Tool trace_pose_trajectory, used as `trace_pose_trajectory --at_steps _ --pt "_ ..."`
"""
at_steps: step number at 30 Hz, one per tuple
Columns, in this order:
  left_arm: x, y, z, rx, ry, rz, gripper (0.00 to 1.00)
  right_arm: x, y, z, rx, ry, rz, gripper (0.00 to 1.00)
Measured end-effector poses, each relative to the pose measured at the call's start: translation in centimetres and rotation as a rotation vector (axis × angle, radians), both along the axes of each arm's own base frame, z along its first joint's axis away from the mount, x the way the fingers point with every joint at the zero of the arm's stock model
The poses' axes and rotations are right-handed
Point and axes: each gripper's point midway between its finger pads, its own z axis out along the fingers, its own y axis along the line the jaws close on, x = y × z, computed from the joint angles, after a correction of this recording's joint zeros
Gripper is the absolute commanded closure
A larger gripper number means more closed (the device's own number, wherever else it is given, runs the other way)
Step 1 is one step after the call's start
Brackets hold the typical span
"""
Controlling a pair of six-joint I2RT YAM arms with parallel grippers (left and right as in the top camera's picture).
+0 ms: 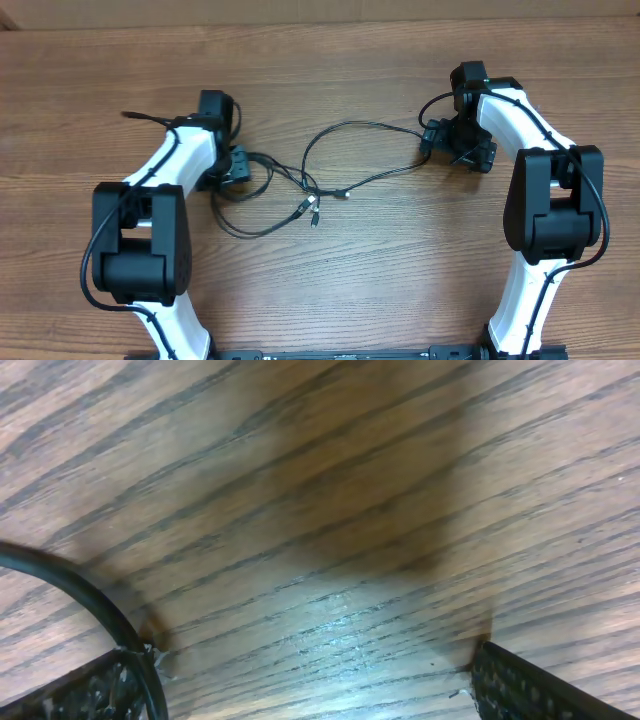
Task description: Untangle cables
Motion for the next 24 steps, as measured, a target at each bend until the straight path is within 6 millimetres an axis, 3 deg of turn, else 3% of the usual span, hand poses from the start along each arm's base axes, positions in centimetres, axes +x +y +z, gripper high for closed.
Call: trace_pose_trajectory --at_steps 3,5,13,20,24 --pt "-0.2 -2.1 -0.1 -0.032 0.008 -0.073 0.18 0.0 0.0 0.0 0.0 -0.001 0.0 0.0" --pt "-0.8 -3.1 0.0 -0.034 0.038 -0.117 0.16 0.0 0.0 0.0 -0.001 -0.001 -0.001 0.0" --pt "-3.9 -3.9 0.7 -0.03 0.229 -0.15 0.19 0.1 0.1 0.0 0.005 -0.002 -0.005 0.0" --pt "-3.4 -4.0 2.5 -0.029 0.232 -0.068 0.21 0.1 0.2 0.0 0.008 -0.003 -0.005 0.0" --pt "-3.5 -3.8 2.5 -0.021 0.234 0.001 0.35 0.1 0.2 0.0 0.009 -0.003 -0.005 0.0"
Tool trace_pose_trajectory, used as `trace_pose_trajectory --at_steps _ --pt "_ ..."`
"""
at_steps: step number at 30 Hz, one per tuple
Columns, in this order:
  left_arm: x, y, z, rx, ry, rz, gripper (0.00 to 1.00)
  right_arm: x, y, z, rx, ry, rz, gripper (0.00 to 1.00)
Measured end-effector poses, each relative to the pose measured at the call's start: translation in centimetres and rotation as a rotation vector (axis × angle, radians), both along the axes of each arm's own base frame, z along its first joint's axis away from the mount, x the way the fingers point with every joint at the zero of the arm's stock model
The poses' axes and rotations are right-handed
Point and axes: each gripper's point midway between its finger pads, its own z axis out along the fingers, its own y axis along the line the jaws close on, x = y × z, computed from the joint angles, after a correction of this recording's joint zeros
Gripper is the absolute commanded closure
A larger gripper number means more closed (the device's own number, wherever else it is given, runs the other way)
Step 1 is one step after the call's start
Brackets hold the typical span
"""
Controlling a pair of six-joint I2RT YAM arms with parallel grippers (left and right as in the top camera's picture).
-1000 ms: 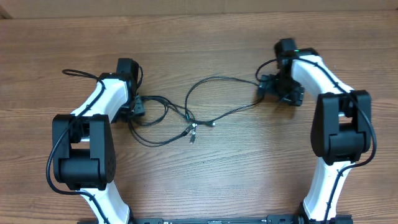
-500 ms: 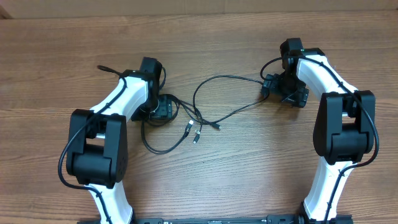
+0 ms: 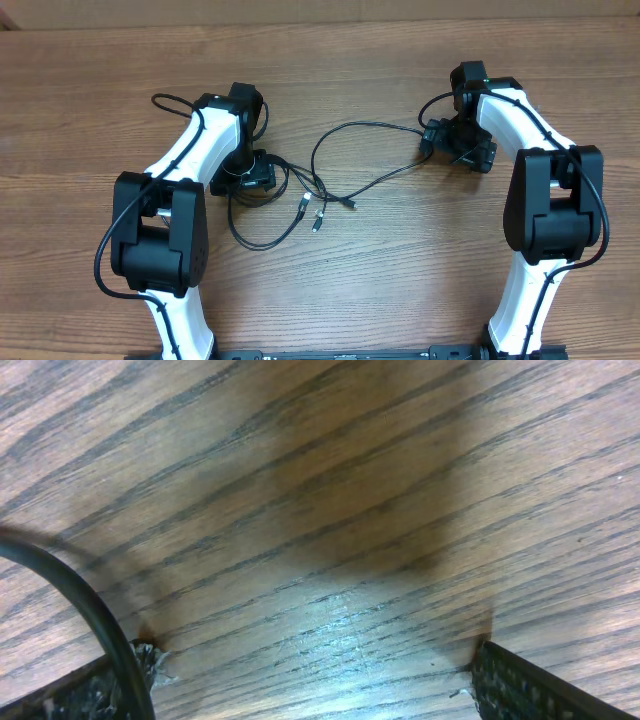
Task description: Untangle cables
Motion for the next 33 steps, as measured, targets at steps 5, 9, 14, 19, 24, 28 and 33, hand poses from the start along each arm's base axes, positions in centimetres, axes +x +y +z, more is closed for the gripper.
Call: trace_pose_trajectory --at_steps 5,9,14,19,24,28,33 --pt "-0.1 0.1 0.0 0.013 0.002 0.085 0.39 0.0 0.0 0.0 0.001 0.001 0.0 0.0" --pt "-0.5 0.1 -0.1 0.025 0.009 0.165 0.39 0.0 0.0 0.0 0.002 0.0 0.0 0.0" --pt "-1.6 0.3 -2.2 0.04 0.013 0.284 0.45 0.0 0.1 0.0 0.003 0.001 0.0 0.0" --pt "-1.0 -0.1 -2.4 0.012 -0.029 0.32 0.96 0.0 0.1 0.0 0.006 0.001 0.003 0.0" --pt "-1.4 -0.1 -2.3 0.01 -0.008 0.233 0.95 -0.1 0.5 0.2 0.043 0.01 0.064 0.11" --pt "-0.8 -0.2 -1.0 -0.006 -0.03 0.156 0.96 -0.1 1.5 0.6 0.108 0.005 0.104 0.22" --pt "0.9 -0.6 5.0 -0.058 -0.211 0.058 0.96 -0.8 4.1 1.4 0.264 -0.007 0.199 0.24"
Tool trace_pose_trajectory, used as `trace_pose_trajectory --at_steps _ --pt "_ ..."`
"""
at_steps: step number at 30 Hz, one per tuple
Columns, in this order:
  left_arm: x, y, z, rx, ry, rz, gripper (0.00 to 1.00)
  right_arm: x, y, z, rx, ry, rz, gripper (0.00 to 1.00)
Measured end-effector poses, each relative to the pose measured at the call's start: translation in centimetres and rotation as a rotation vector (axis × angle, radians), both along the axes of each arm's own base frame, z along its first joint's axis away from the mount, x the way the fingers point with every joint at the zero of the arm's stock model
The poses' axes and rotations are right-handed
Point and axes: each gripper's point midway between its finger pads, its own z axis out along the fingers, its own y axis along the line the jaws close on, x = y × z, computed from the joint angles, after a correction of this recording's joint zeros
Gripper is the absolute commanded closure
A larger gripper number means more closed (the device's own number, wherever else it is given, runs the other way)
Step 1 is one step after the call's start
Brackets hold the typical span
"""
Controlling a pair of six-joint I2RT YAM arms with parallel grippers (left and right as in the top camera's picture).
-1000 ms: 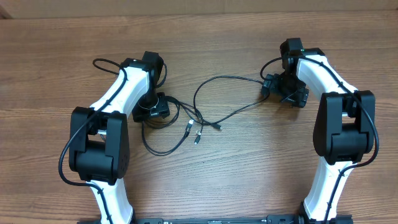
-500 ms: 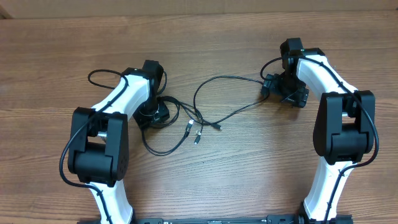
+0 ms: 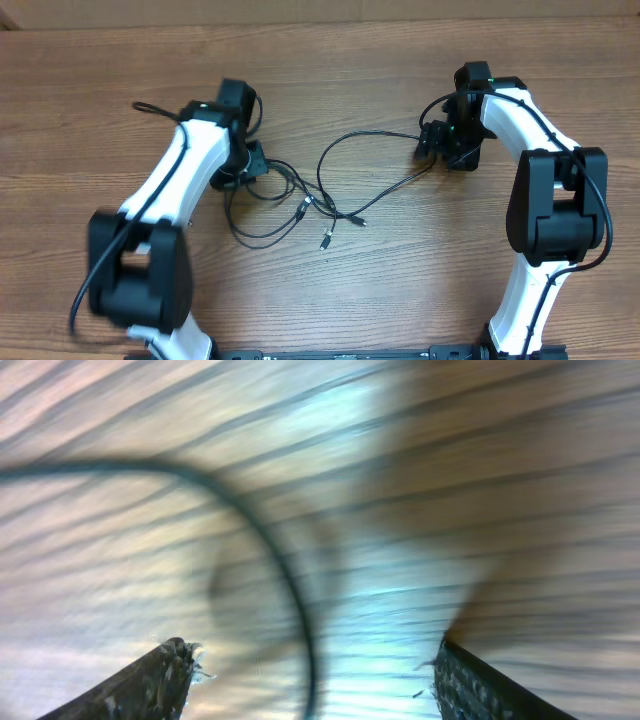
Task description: Untangle cables
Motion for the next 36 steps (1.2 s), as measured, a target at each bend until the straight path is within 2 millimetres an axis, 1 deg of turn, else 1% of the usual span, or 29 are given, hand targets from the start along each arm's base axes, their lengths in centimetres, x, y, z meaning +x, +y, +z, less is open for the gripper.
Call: trace_pose_trajectory --at_steps 1,2,3,4,5,6,7,9,11,13,14,16,20,23,27,31,33,36 --pt "0.2 -0.1 1.3 -0.005 -0.037 -0.02 0.96 -0.3 0.7 0.2 0.04 0.0 0.032 0.24" --pt "0.3 -0.3 3.2 -0.011 -0.091 -0.051 0.96 -0.6 1.0 0.3 0.063 0.0 0.049 0.23" --pt "0.3 -0.4 4.5 -0.013 -0.124 -0.078 0.96 -0.8 1.5 0.5 0.091 -0.005 0.078 0.2" --pt "0.2 -0.5 5.6 -0.015 -0.153 -0.103 0.96 -0.8 2.4 1.3 0.142 -0.039 0.131 0.14" --pt "0.1 -0.7 6.6 -0.015 -0.181 -0.131 0.96 -0.7 2.6 1.6 0.153 -0.05 0.139 0.12" --pt "0.0 -0.8 7.2 -0.015 -0.197 -0.155 0.96 -0.4 3.1 2.3 0.178 -0.083 0.163 0.0" --pt "-0.1 -0.9 7.6 -0.02 -0.207 -0.183 0.96 0.1 3.5 3.5 0.205 -0.13 0.184 0.0" --pt "-0.3 -1.7 7.9 -0.042 -0.212 -0.259 0.96 0.9 4.4 5.6 0.25 -0.212 0.213 0.09" --pt "-0.5 -2.5 7.8 -0.076 -0.208 -0.327 0.96 1.5 5.5 8.0 0.318 -0.296 0.251 0.11" --pt "-0.6 -3.2 7.9 -0.107 -0.213 -0.375 0.96 1.0 6.8 9.6 0.402 -0.336 0.318 0.13" --pt "-0.6 -3.5 8.0 -0.122 -0.217 -0.396 0.96 0.6 7.3 10.0 0.434 -0.344 0.354 0.13" --pt "-0.5 -4.1 8.1 -0.148 -0.23 -0.432 0.96 -0.3 8.8 10.3 0.49 -0.359 0.431 0.13" --pt "-0.2 -5.5 8.6 -0.212 -0.267 -0.513 0.96 -1.8 12.4 10.1 0.557 -0.392 0.57 0.13" --pt "0.3 -6.7 9.3 -0.263 -0.316 -0.575 0.96 -2.8 14.8 10.2 0.586 -0.41 0.655 0.13" --pt "0.8 -7.9 10.1 -0.318 -0.367 -0.623 0.96 -4.1 17.7 10.4 0.607 -0.428 0.758 0.14" --pt "0.9 -8.5 10.9 -0.349 -0.386 -0.644 0.96 -5.0 19.6 10.1 0.586 -0.439 0.832 0.15" --pt "1.1 -8.7 11.8 -0.356 -0.402 -0.653 0.96 -5.3 20.2 9.8 0.564 -0.44 0.86 0.17" --pt "1.4 -8.9 13.7 -0.36 -0.433 -0.665 0.96 -5.3 20.6 9.6 0.54 -0.447 0.875 0.19"
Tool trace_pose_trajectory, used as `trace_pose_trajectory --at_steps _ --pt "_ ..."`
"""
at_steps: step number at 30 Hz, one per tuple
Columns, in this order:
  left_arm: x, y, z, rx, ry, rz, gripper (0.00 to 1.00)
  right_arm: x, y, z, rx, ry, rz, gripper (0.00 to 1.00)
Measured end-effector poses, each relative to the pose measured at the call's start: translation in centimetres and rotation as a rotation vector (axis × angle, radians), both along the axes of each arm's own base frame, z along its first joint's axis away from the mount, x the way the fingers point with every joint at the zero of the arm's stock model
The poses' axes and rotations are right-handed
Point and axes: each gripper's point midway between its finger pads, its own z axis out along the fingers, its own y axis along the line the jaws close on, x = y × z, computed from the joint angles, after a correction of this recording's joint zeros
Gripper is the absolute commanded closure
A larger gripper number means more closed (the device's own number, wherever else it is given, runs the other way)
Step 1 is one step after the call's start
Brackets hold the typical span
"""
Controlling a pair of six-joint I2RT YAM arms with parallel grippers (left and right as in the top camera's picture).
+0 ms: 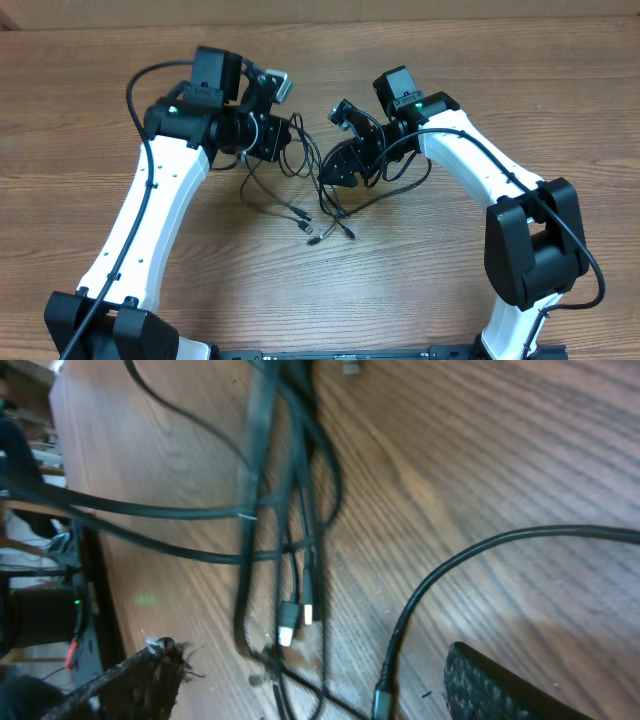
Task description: Untangle cables
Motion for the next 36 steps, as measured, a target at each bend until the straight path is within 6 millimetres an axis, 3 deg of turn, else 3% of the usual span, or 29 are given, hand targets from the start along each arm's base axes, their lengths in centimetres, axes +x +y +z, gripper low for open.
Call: trace_pose_trajectory --at_steps 5,8,12,20,23,25,27,33,36 --pt "0.5 -0.3 3.3 -0.019 -0.05 -0.005 0.96 0.6 -0.1 -0.1 -0.01 -0.008 -0.029 0.14" --pt "0.5 -0.2 3.6 -0.02 -0.053 -0.005 0.96 0.7 -0.1 -0.1 -0.011 -0.001 -0.038 0.12" --pt "0.2 -0.2 3.4 -0.016 -0.039 -0.005 0.96 0.5 0.1 0.1 0.003 0.013 -0.041 0.16" --pt "-0.4 0.2 2.9 0.004 -0.008 0.003 0.96 0.3 0.5 0.6 0.039 0.032 -0.034 0.49" --pt "-0.5 0.2 2.9 0.005 -0.005 0.003 0.96 0.0 0.8 0.9 0.061 0.043 -0.027 0.55" --pt "-0.5 0.2 2.9 0.006 -0.004 0.003 0.95 0.0 0.9 1.1 0.074 0.042 -0.021 0.69" --pt "-0.5 0.2 2.9 0.006 -0.001 0.003 0.95 0.0 1.0 1.3 0.091 0.044 -0.016 0.96" --pt "-0.3 0.2 2.6 0.005 -0.011 0.0 0.95 0.3 0.2 2.6 0.182 0.089 -0.032 0.96" --pt "-0.1 0.1 1.8 0.006 -0.017 -0.007 0.96 0.4 -0.9 3.4 0.232 0.141 -0.055 0.84"
